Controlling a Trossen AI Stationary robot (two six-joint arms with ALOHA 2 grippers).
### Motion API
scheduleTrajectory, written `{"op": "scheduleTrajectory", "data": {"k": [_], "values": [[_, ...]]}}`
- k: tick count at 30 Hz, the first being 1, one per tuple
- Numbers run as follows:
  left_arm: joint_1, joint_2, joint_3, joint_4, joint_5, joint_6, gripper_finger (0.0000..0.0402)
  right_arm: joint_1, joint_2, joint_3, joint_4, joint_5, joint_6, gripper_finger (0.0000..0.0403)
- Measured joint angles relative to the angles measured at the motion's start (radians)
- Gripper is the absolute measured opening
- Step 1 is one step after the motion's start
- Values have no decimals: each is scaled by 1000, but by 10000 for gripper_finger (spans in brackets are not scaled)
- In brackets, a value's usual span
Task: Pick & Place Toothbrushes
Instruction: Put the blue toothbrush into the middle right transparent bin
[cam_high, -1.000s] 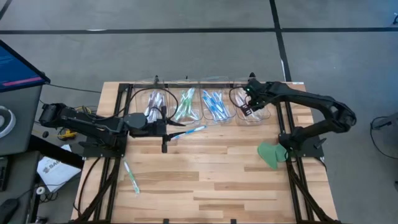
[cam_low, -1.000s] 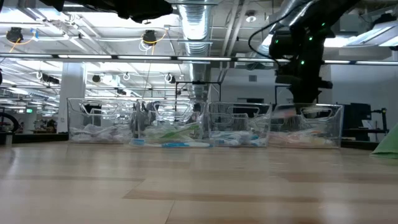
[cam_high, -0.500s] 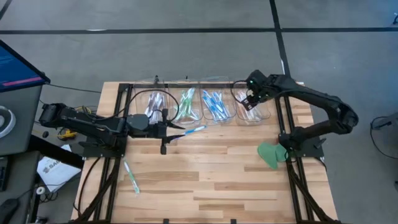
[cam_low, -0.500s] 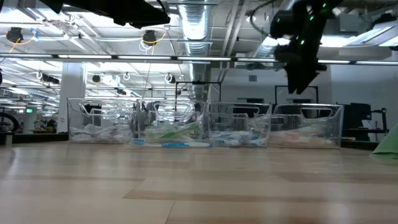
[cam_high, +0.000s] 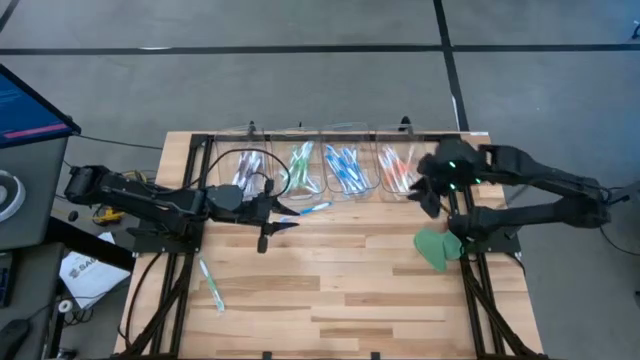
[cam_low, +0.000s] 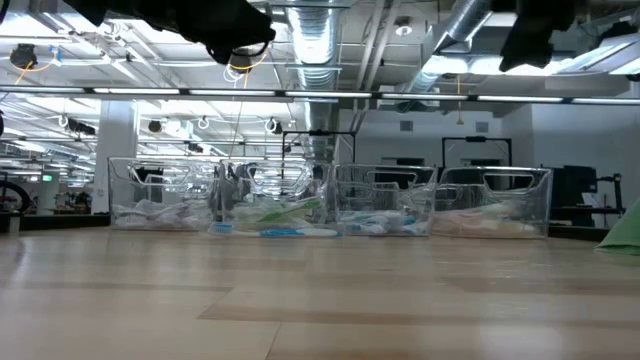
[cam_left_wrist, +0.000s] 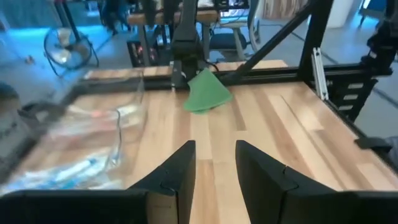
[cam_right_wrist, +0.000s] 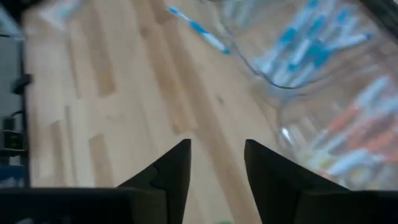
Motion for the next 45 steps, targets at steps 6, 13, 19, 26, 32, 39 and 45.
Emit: {"op": "scheduleTrajectory", "data": {"k": [6, 13, 19, 26, 32, 39, 45], "values": [[-31, 70, 0, 37, 0, -97, 106, 204, -161, -138, 120, 44, 190, 116], [-70, 79, 0, 50, 0, -105, 106, 424, -319, -378, 377, 78, 252, 92], [-70, 79, 0, 50, -9, -105, 106, 563, -377, -549, 708, 76, 128, 93], [-65, 79, 0, 65, -11, -103, 106, 674, -368, -665, 901, 74, -59, 93], [-71, 79, 0, 88, 1, -36, 106, 746, -284, -737, 1050, 74, -14, 93], [-71, 79, 0, 49, 3, -66, 106, 802, -141, -744, 1198, 74, -57, 93], [-71, 86, -10, -147, -49, -83, 106, 804, -21, -744, 1335, 74, -117, 93]]}}
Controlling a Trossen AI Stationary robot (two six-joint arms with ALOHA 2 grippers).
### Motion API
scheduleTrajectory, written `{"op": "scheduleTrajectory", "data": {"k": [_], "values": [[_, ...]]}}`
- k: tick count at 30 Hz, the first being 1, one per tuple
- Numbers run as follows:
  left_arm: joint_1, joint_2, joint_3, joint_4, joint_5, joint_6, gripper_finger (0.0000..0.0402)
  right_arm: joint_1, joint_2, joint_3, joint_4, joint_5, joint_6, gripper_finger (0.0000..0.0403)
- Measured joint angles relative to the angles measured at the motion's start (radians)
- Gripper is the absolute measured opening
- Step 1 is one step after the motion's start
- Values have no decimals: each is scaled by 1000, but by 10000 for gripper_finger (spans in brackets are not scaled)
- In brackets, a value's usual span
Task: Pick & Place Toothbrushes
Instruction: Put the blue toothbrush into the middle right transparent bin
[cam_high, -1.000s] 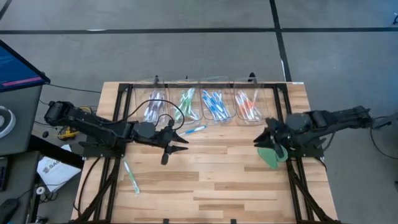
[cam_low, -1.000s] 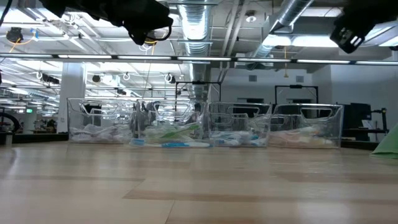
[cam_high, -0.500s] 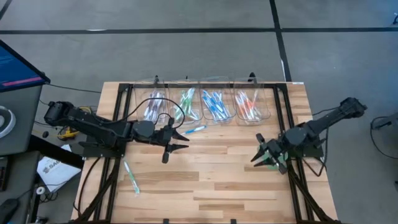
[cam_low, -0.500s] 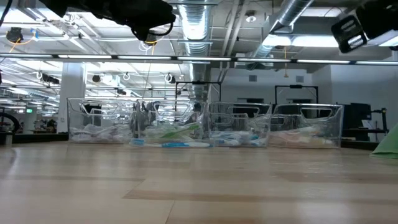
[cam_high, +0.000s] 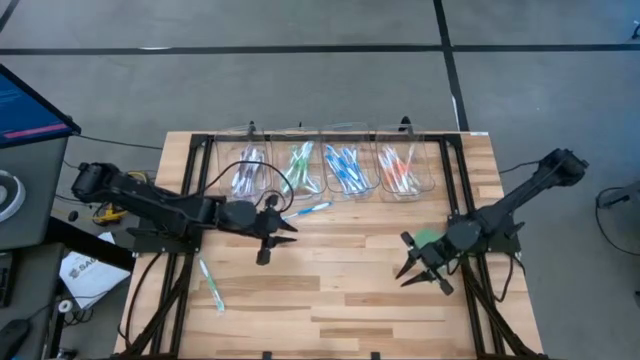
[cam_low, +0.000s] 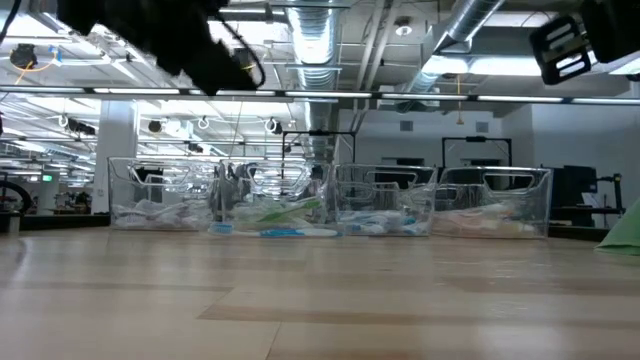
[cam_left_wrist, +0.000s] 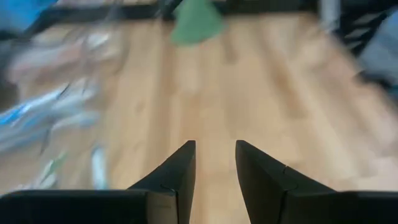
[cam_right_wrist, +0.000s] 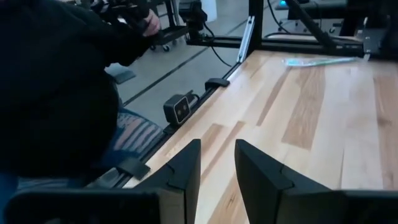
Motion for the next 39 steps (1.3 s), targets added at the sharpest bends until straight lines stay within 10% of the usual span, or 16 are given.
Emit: {"op": "scheduleTrajectory", "data": {"k": [12, 24, 39], "values": [[0, 3, -205, 33, -274, -139, 106, -27, 152, 0, 48, 0, 49, 93], [-2, 24, -390, 332, -272, -189, 106, -57, 188, 0, 51, 0, 98, 93], [2, 328, -409, 644, -433, -164, 106, -53, 188, 0, 53, 0, 106, 93]]}}
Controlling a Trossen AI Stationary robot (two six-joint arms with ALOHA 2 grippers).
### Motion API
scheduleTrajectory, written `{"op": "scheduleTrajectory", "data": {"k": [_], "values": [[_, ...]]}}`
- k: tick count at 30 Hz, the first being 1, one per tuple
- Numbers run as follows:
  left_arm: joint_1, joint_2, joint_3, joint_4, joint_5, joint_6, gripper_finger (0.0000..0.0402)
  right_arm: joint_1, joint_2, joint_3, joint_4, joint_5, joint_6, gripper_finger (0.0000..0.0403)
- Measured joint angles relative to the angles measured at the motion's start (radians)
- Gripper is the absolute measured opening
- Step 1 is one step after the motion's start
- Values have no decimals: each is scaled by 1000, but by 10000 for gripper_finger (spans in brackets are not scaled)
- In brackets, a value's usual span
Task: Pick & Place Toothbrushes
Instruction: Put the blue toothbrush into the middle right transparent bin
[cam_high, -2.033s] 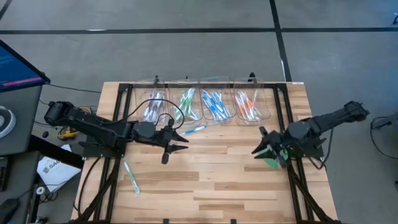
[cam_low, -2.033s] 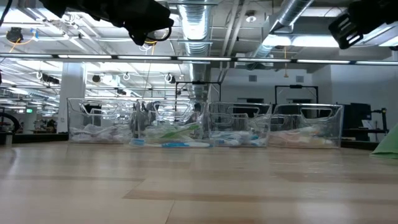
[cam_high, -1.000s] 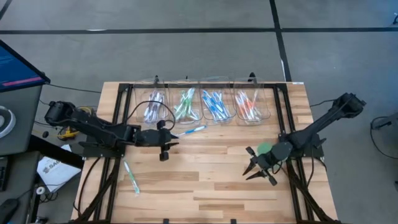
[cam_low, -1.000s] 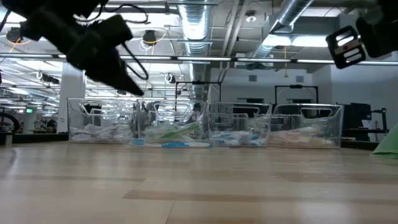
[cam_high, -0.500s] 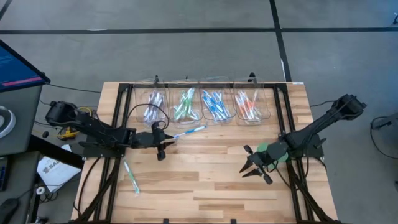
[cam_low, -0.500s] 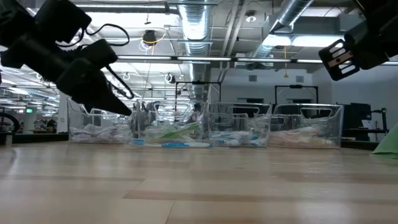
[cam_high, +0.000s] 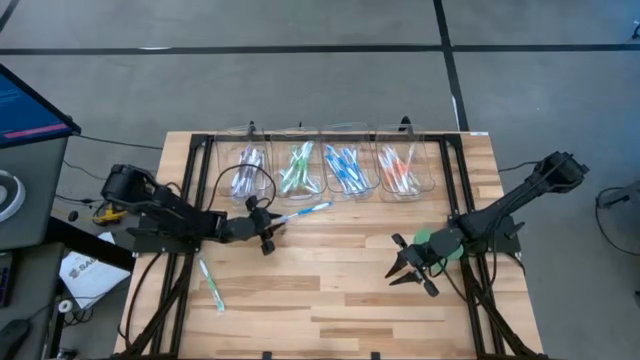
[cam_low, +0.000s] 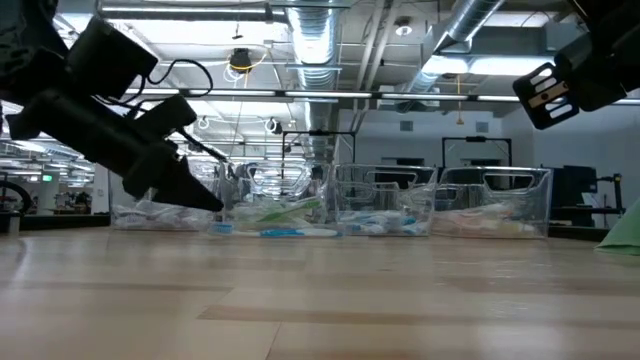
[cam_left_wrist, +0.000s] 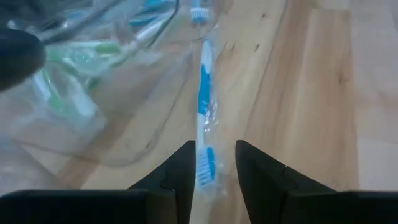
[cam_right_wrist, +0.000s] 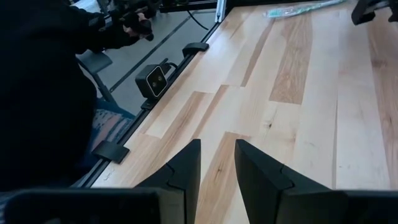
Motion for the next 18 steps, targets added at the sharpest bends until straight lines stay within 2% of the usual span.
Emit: {"op": "scheduleTrajectory", "data": {"k": [9, 18], "values": [[27, 78, 0, 10, 24, -76, 106, 0, 0, 0, 3, 0, 0, 93], [27, 185, 46, 43, 21, -52, 106, 0, 0, 0, 3, 0, 0, 93]]}}
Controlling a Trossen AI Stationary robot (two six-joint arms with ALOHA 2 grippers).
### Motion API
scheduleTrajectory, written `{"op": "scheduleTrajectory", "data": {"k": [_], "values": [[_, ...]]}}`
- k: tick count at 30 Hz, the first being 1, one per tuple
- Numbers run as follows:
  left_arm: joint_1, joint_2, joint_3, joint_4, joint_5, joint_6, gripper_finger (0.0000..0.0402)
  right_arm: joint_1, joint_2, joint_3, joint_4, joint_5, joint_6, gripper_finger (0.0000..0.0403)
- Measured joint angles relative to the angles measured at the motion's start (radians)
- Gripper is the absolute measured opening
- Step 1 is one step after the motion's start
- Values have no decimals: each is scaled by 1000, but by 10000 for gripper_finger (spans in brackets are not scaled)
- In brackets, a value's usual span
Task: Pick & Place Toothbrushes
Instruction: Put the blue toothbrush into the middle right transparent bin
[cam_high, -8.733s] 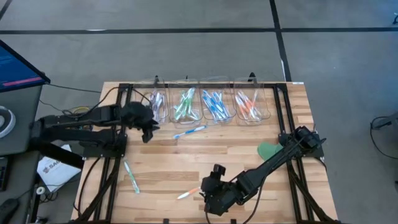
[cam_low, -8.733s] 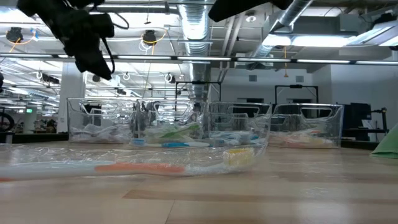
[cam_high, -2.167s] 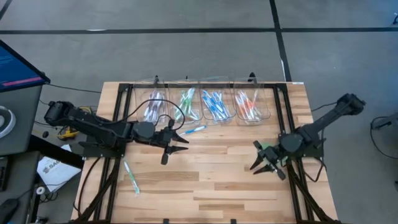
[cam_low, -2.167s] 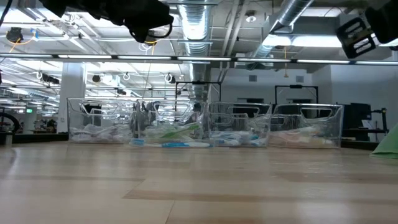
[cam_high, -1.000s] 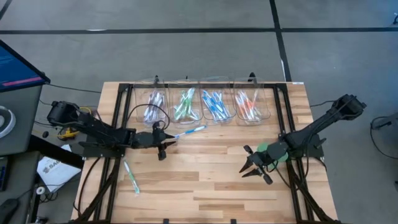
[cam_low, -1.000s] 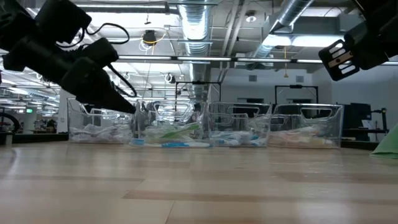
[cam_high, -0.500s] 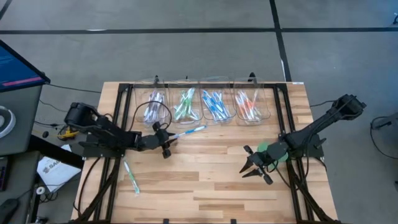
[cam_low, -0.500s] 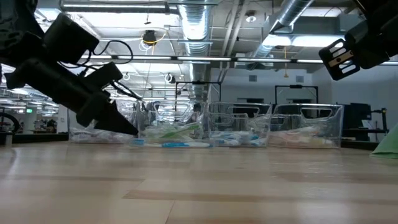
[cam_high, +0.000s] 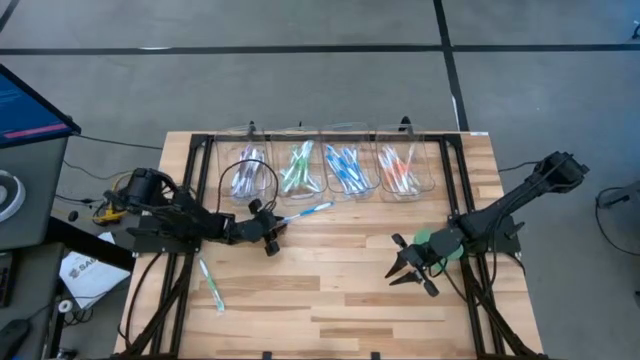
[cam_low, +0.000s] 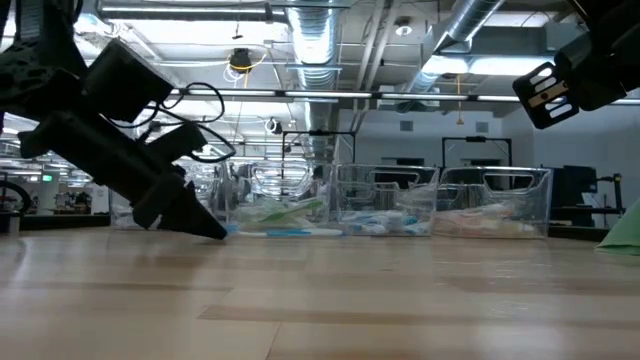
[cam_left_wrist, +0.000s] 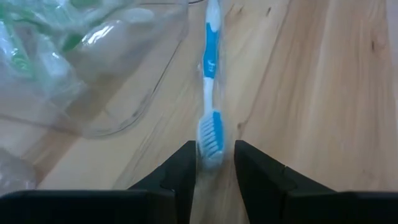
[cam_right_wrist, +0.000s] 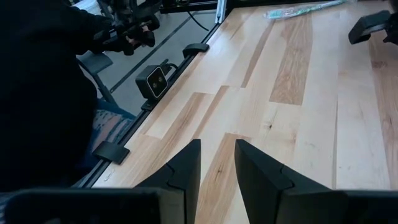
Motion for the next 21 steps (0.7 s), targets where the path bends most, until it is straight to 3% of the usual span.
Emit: {"op": "scheduleTrajectory", "data": {"k": [5, 13, 21], "values": [[0, 45, 33, 12, -10, 0, 106, 0, 0, 0, 0, 0, 1, 93], [0, 17, 31, -9, 25, 0, 103, 0, 0, 0, 0, 0, 1, 93], [0, 17, 31, -6, 67, -7, 47, 0, 0, 0, -1, 0, 1, 93]]}}
